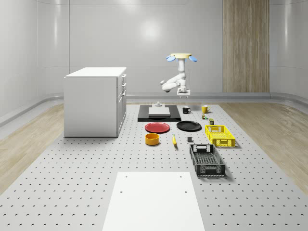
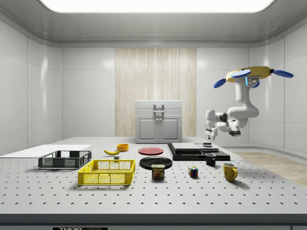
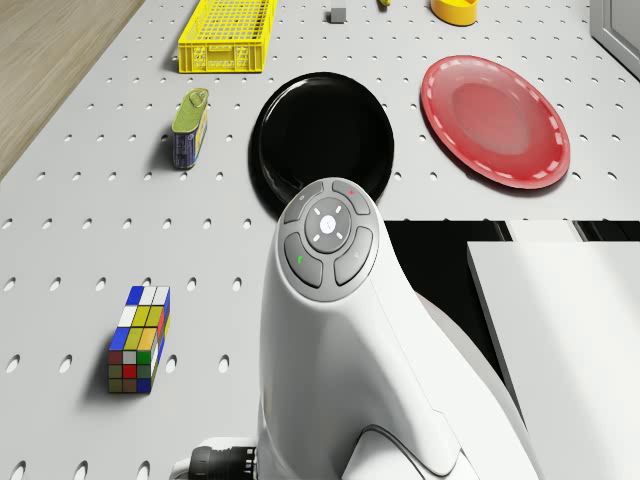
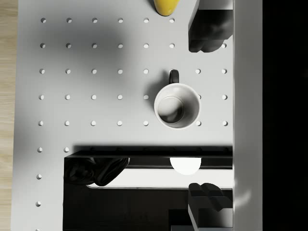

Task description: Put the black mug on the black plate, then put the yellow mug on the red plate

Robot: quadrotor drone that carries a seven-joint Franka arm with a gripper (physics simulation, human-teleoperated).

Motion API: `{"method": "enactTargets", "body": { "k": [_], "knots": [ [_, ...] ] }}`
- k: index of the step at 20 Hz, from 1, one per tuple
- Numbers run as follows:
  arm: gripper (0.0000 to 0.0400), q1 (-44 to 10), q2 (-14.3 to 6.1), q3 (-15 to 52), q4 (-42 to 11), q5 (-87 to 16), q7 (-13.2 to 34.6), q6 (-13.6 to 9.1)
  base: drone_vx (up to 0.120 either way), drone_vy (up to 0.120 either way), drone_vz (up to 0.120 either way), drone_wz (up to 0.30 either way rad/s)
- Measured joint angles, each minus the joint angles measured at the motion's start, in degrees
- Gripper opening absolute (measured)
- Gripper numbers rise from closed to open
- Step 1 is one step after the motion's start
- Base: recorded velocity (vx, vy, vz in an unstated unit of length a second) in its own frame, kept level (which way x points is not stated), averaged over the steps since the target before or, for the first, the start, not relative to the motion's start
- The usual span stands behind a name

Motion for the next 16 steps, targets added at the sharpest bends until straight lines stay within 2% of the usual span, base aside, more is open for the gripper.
{"method": "enactTargets", "body": {
  "k": [2, 4, 10, 14, 16],
  "knots": [
    [0.0400, -0.50, -0.67, 0.33, 0.02, 0.22, 0.40, 0.37, 0.000, -0.020, -0.120, 0.000],
    [0.0400, -0.92, -1.32, 0.63, 0.06, 0.48, 0.74, 0.80, 0.000, -0.120, -0.120, 0.000],
    [0.0400, -1.86, -3.19, 1.38, 0.17, 1.36, 1.57, 2.26, 0.000, 0.000, -0.120, 0.000],
    [0.0400, -2.35, -4.38, 1.80, 0.26, 1.98, 2.01, 3.28, 0.110, 0.000, -0.120, 0.000],
    [0.0400, -2.56, -4.96, 2.00, 0.30, 2.28, 2.21, 3.80, 0.120, 0.000, 0.000, 0.000]
  ]
}}
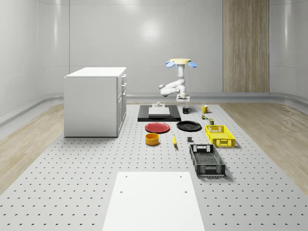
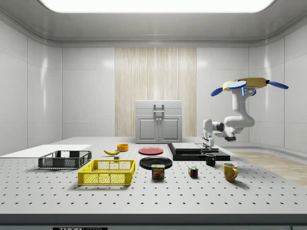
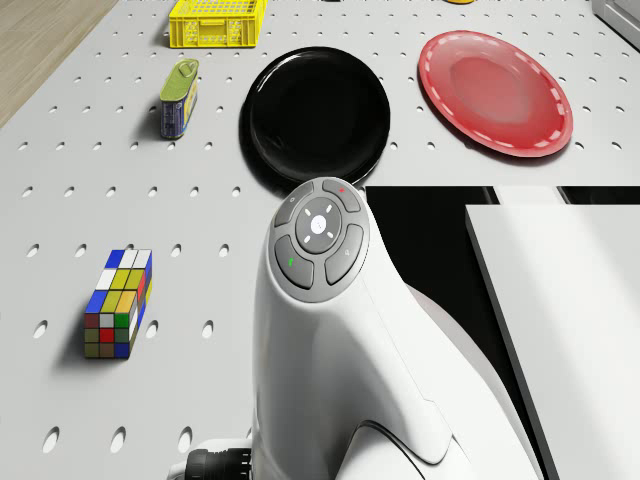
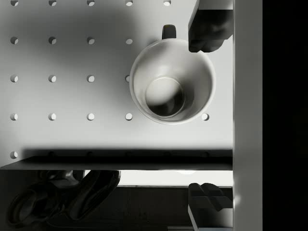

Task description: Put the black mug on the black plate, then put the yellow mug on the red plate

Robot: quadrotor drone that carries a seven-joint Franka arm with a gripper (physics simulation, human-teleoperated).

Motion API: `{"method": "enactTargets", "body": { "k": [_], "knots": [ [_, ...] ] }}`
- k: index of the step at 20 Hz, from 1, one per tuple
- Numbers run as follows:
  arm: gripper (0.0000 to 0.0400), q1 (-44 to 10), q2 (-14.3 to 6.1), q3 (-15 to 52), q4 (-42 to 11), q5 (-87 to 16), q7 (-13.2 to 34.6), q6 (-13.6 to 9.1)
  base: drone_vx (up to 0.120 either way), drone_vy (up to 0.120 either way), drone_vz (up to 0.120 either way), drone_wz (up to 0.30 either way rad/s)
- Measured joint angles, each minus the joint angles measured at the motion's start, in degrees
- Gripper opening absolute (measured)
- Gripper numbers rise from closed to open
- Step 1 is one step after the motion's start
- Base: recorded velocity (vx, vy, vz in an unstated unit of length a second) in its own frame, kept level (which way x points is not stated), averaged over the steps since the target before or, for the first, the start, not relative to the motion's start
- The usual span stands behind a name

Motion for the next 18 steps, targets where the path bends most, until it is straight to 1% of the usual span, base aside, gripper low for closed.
{"method": "enactTargets", "body": {
  "k": [2, 3, 5, 8, 9, 14, 16, 18],
  "knots": [
    [0.0400, -0.20, -0.57, 0.19, 0.04, 0.30, 0.19, 0.51, 0.020, 0.000, 0.000, 0.000],
    [0.0400, -0.30, -0.85, 0.27, 0.06, 0.45, 0.28, 0.77, 0.000, 0.000, -0.080, 0.000],
    [0.0400, -0.49, -1.41, 0.45, 0.10, 0.74, 0.46, 1.27, 0.000, 0.000, -0.120, 0.000],
    [0.0400, -0.76, -2.23, 0.69, 0.16, 1.16, 0.72, 2.02, -0.080, 0.000, -0.120, 0.000],
    [0.0400, -0.85, -2.50, 0.77, 0.18, 1.30, 0.80, 2.27, 0.000, 0.000, -0.080, 0.000],
    [0.0400, -1.26, -3.80, 1.15, 0.27, 1.96, 1.18, 3.47, 0.000, 0.000, 0.000, 0.000],
    [0.0400, -1.42, -4.31, 1.28, 0.30, 2.22, 1.33, 3.94, -0.060, 0.000, 0.000, 0.000],
    [0.0400, -1.56, -4.82, 1.39, 0.34, 2.44, 1.46, 4.42, 0.000, 0.000, 0.000, 0.000]
  ]
}}
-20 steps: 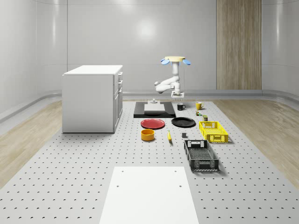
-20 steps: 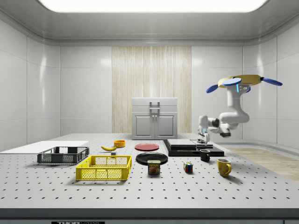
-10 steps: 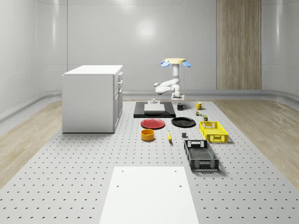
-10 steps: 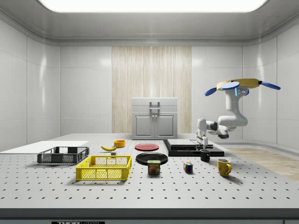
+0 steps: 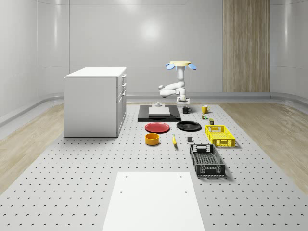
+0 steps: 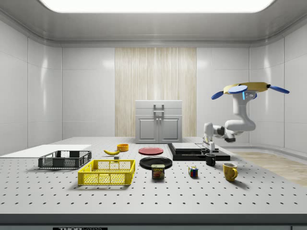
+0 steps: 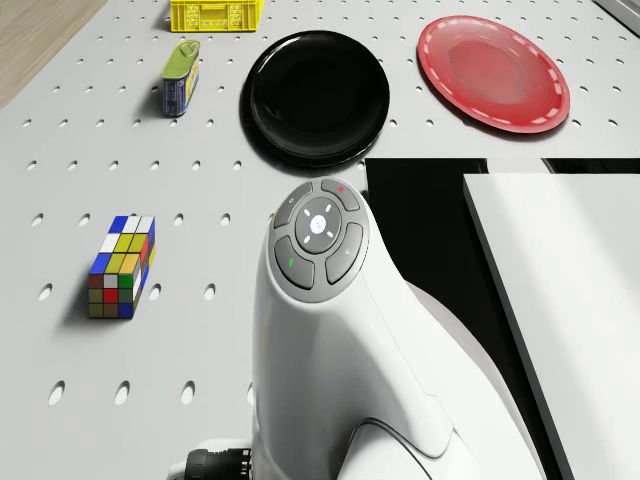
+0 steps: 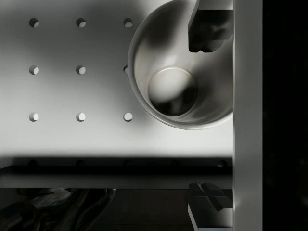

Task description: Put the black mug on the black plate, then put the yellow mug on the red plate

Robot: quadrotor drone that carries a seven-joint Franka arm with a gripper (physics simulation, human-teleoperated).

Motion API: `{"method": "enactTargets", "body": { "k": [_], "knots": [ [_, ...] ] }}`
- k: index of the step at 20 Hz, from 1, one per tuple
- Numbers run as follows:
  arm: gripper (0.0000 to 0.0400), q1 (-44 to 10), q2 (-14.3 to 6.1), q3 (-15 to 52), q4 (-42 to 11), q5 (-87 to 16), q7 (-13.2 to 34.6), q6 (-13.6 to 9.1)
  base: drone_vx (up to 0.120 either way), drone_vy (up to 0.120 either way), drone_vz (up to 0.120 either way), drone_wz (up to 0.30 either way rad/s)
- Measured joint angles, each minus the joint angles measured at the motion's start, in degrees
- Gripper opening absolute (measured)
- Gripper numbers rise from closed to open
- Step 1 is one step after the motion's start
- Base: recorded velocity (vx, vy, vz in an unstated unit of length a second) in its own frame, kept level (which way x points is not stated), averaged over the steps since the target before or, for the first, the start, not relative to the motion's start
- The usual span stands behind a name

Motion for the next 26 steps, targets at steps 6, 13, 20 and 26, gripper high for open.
{"method": "enactTargets", "body": {
  "k": [6, 13, 20, 26],
  "knots": [
    [0.0400, -0.07, -1.89, -1.89, 0.39, -1.38, -0.03, 2.42, 0.000, 0.000, 0.000, 0.000],
    [0.0400, -0.30, -3.67, -3.80, 0.89, -2.81, 0.00, 4.78, 0.000, 0.000, 0.000, 0.000],
    [0.0400, -0.25, -4.99, -4.17, 1.13, -2.85, -0.17, 6.24, 0.000, 0.000, 0.000, 0.000],
    [0.0400, -1.49, -5.54, -3.60, 2.18, -2.29, 0.04, 7.01, 0.000, 0.000, 0.000, 0.000]
  ]
}}
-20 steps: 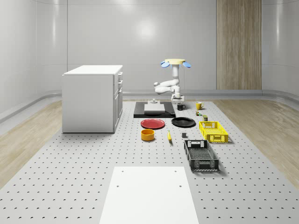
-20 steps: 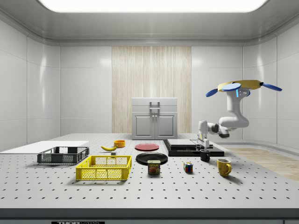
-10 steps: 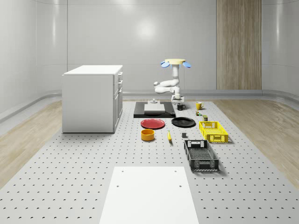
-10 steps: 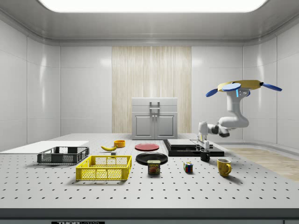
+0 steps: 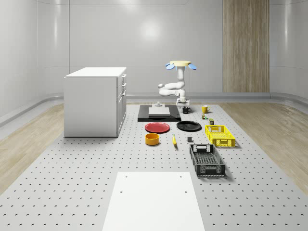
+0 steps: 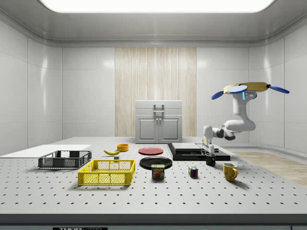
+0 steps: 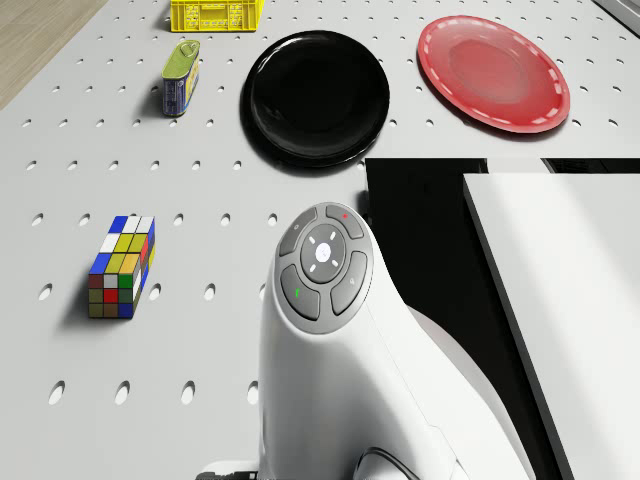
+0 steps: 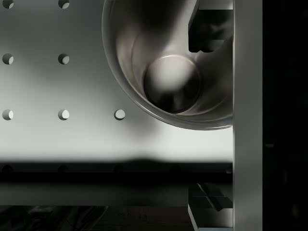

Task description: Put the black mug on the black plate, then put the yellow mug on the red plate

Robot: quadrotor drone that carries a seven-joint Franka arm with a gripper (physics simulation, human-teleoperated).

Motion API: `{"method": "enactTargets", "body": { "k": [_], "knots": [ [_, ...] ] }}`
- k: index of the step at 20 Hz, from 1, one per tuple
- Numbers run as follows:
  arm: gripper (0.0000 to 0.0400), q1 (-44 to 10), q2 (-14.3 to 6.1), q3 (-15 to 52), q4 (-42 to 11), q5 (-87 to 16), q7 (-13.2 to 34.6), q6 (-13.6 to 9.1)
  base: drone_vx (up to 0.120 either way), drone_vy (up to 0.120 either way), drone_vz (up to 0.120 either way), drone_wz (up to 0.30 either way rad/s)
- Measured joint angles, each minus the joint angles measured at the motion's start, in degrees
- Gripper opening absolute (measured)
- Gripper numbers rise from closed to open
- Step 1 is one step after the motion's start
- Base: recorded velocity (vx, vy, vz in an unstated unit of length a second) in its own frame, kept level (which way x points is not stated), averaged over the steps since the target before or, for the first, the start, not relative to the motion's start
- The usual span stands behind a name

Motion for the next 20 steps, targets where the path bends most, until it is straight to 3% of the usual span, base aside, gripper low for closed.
{"method": "enactTargets", "body": {
  "k": [10, 11, 13, 15, 20],
  "knots": [
    [0.0400, -0.39, -1.57, -1.11, 0.40, -0.65, 0.19, 1.96, 0.000, 0.000, 0.000, 0.000],
    [0.0376, -0.38, -1.71, -1.15, 0.37, -0.64, 0.21, 2.09, 0.000, 0.000, 0.000, 0.000],
    [0.0268, -0.38, -1.98, -1.18, 0.33, -0.59, 0.27, 2.35, 0.000, 0.000, 0.000, 0.000],
    [0.0202, -0.42, -2.23, -1.19, 0.31, -0.53, 0.32, 2.58, 0.000, 0.000, 0.000, 0.000],
    [0.0129, -0.56, -2.79, -1.14, 0.31, -0.32, 0.48, 3.10, 0.000, 0.000, 0.000, 0.000]
  ]
}}
